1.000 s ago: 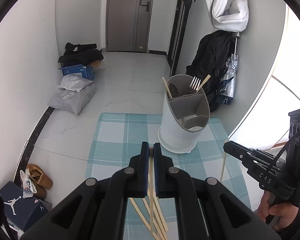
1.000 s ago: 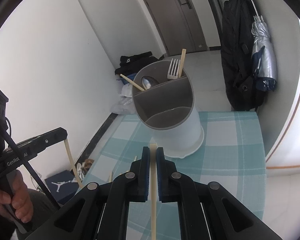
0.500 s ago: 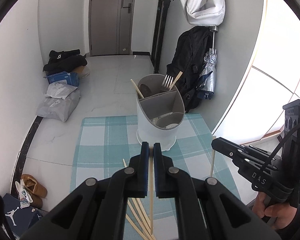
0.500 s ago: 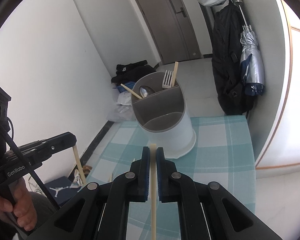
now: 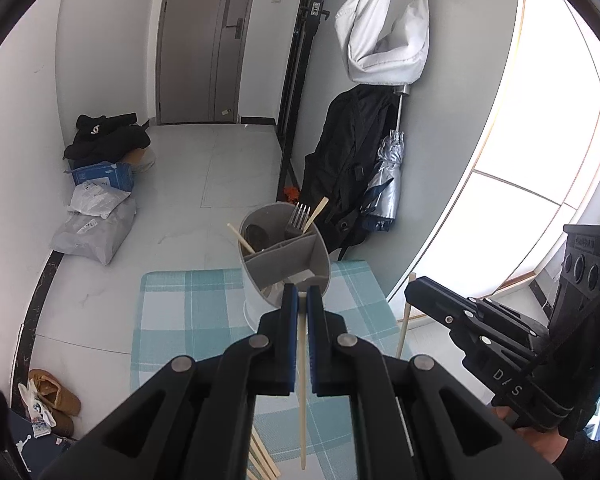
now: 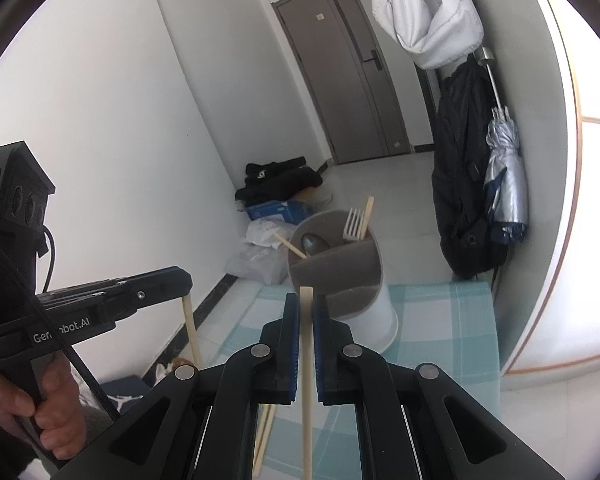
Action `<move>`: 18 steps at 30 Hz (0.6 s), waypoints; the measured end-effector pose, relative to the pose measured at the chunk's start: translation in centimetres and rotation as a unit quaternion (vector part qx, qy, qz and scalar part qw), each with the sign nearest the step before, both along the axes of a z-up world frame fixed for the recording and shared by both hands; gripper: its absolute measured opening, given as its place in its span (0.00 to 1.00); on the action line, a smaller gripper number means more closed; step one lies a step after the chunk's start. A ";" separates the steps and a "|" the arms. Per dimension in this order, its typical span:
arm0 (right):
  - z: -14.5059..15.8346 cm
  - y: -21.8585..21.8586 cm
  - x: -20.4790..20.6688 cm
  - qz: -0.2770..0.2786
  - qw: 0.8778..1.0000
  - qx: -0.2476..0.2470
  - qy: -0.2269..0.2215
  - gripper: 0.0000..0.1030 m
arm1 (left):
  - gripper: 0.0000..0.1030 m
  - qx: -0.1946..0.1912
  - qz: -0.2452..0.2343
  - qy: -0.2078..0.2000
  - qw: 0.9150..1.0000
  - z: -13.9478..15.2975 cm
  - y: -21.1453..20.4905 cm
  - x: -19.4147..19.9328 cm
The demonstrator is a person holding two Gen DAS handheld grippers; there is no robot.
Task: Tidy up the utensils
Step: 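Lift both held chopsticks and carry them over the white caddy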
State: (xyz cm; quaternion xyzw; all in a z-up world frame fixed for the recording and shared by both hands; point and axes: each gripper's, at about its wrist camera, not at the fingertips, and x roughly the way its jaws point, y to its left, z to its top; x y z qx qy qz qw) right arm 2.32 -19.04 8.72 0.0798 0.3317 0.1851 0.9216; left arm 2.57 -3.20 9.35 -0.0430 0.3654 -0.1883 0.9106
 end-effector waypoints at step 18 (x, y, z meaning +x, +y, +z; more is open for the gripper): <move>8.6 2.1 11.2 -0.015 0.994 -0.009 -0.104 0.05 | 0.01 -0.102 0.010 -0.073 0.992 6.6 1.9 10.3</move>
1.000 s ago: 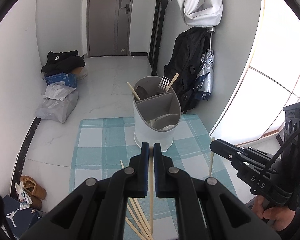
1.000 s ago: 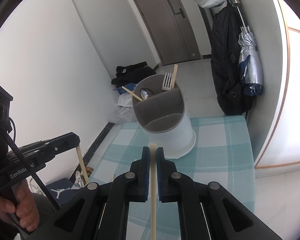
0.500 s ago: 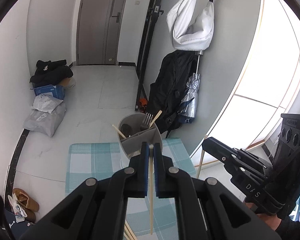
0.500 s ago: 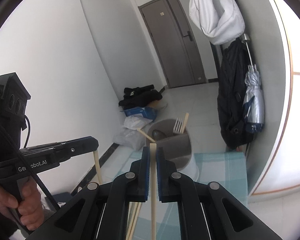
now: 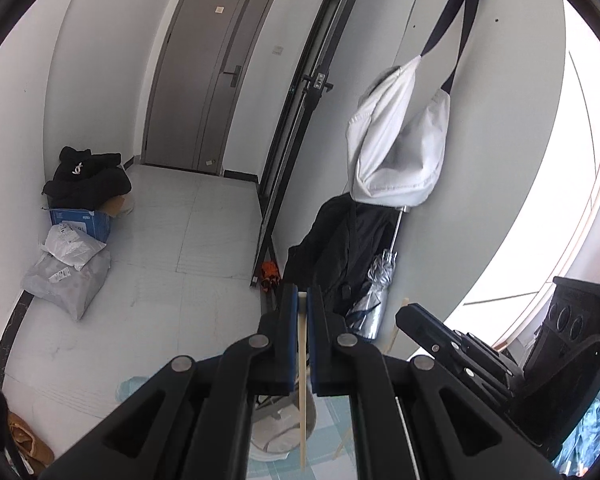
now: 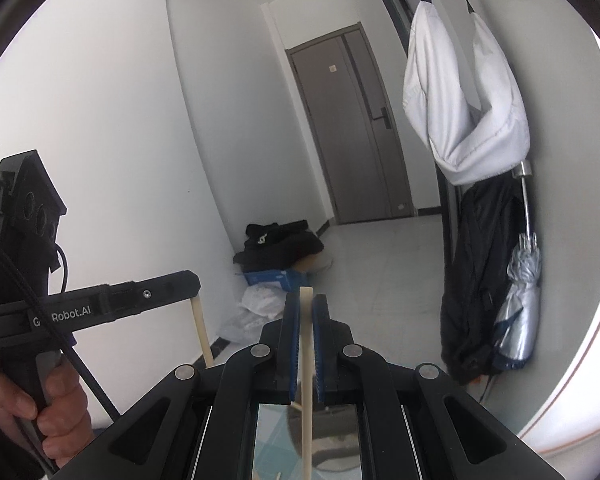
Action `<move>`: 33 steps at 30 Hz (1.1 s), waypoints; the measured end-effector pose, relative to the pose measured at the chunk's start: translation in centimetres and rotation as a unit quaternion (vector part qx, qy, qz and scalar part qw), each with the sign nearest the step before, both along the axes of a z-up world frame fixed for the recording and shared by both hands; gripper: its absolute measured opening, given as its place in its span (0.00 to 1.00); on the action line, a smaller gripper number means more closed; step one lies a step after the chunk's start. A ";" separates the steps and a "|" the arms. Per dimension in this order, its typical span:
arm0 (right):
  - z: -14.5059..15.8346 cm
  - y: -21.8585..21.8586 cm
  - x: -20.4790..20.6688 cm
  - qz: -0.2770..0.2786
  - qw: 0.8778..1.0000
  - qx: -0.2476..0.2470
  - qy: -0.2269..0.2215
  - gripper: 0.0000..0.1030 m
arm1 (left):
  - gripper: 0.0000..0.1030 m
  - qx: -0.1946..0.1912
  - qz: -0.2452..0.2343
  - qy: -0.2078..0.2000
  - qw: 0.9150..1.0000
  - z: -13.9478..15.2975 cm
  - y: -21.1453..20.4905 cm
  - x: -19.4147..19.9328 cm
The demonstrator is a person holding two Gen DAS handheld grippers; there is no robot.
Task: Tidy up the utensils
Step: 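Lift both held chopsticks and carry them over the white caddy, then lower both chopsticks into the caddy and open both grippers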
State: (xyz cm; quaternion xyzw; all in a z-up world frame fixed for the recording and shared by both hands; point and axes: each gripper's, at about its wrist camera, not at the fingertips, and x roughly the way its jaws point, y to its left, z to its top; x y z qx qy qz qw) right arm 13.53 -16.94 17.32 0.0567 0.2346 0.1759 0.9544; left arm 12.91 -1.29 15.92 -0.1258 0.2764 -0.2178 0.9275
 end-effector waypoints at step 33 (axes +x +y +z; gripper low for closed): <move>-8.0 0.5 10.9 -0.018 0.999 0.023 -0.028 0.05 | 0.01 -0.032 0.011 -0.018 0.999 -7.2 2.2 6.4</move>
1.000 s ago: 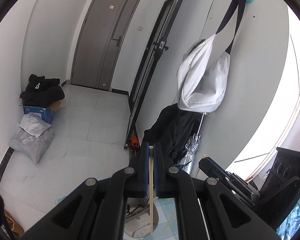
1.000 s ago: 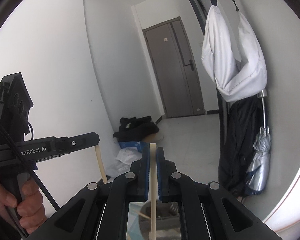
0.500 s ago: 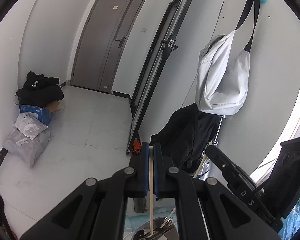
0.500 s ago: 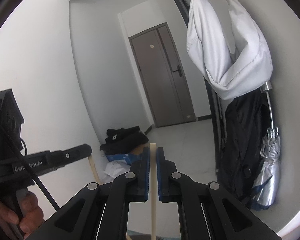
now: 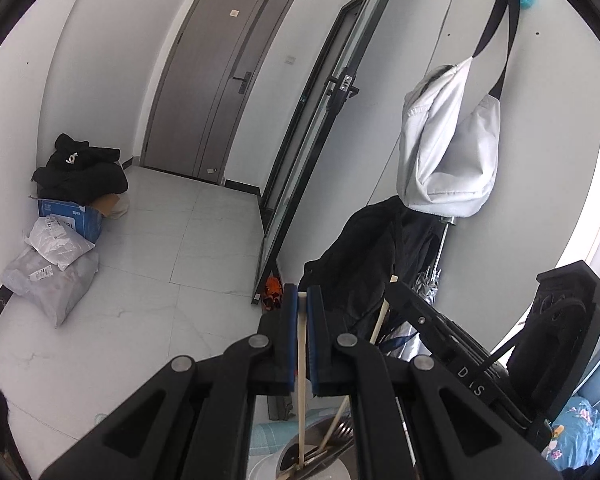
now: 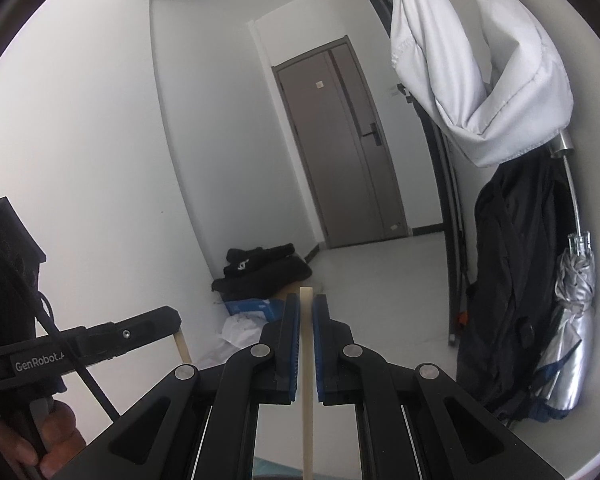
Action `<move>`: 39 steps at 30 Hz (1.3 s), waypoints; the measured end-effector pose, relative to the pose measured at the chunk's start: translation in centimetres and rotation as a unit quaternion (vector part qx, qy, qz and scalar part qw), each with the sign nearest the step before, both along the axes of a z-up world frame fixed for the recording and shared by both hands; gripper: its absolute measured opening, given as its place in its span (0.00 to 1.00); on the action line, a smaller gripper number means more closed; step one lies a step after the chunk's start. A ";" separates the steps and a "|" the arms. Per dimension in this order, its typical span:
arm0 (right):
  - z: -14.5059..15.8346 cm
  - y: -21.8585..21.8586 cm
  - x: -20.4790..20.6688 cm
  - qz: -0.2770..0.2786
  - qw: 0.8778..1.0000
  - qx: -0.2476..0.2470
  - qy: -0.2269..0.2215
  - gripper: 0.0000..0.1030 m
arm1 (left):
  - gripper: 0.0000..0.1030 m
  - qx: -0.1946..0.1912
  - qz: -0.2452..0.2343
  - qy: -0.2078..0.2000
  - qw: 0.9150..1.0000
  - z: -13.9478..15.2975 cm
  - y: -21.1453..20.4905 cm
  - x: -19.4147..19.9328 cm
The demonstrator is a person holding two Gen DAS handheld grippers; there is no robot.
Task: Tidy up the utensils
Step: 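Lower both chopsticks into the caddy and open both grippers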
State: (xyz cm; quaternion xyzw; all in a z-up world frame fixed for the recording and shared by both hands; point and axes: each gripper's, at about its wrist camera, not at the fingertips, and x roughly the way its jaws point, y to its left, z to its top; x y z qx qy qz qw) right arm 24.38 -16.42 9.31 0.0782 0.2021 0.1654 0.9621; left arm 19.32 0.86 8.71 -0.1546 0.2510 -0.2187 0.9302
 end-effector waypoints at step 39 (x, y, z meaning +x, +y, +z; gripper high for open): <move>-2.1 -5.1 -13.9 0.032 0.991 -0.010 0.130 0.47 | 0.72 0.033 0.057 0.084 0.994 -0.3 0.8 -10.5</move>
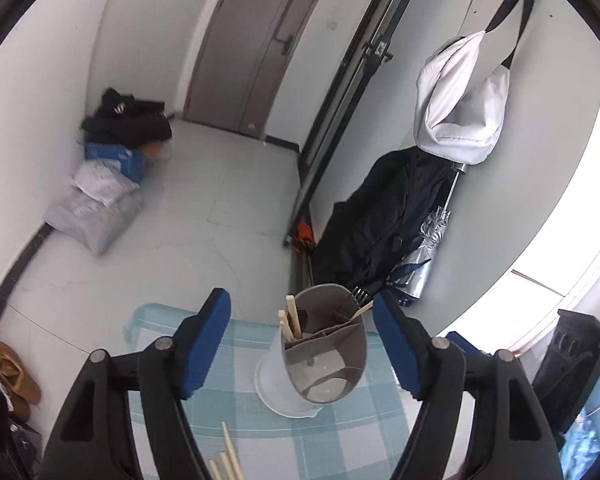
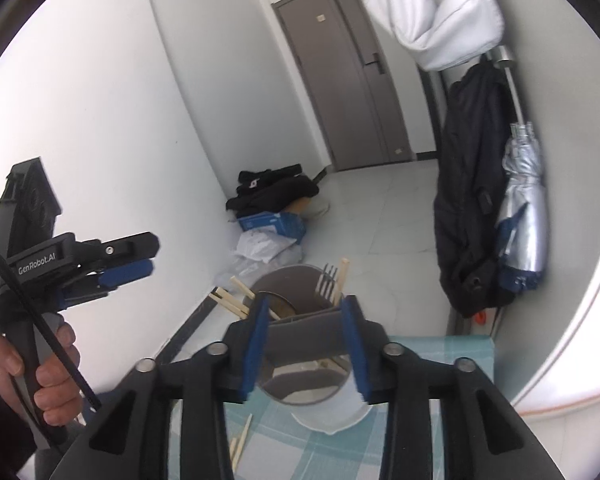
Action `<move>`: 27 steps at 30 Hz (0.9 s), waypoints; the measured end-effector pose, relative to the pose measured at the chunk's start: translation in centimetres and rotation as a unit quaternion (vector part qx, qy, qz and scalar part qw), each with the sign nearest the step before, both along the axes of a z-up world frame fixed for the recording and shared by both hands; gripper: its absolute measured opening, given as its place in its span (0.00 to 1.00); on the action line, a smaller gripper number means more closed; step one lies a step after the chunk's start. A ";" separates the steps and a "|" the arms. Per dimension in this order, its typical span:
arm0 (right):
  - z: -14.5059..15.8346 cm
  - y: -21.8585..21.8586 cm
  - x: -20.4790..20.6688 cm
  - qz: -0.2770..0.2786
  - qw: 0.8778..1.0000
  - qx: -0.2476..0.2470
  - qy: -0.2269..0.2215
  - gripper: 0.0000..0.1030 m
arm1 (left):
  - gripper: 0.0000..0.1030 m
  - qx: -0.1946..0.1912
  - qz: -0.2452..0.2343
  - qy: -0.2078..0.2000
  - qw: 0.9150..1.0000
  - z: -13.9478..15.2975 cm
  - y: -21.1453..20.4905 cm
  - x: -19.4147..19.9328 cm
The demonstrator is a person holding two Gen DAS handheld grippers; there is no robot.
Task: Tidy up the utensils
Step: 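Lower both chopsticks into the caddy and open both grippers, then move both grippers back down over the chopsticks on the cloth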
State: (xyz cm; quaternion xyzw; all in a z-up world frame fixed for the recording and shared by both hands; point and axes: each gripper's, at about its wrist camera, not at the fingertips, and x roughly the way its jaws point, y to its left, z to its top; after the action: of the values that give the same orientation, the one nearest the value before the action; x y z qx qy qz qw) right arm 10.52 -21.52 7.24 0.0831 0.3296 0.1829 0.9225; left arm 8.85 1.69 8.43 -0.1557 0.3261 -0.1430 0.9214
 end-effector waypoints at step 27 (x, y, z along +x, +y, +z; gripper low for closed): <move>2.8 2.6 -11.1 -0.028 0.995 -0.061 -0.074 0.91 | 0.87 0.057 0.085 -0.062 0.993 -0.3 0.5 -9.8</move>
State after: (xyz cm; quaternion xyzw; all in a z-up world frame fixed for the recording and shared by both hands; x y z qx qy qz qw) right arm -0.59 -18.93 10.06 0.0220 0.2687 0.1423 0.9524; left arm -0.95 2.15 8.17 -0.1206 0.2618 -0.0543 0.9560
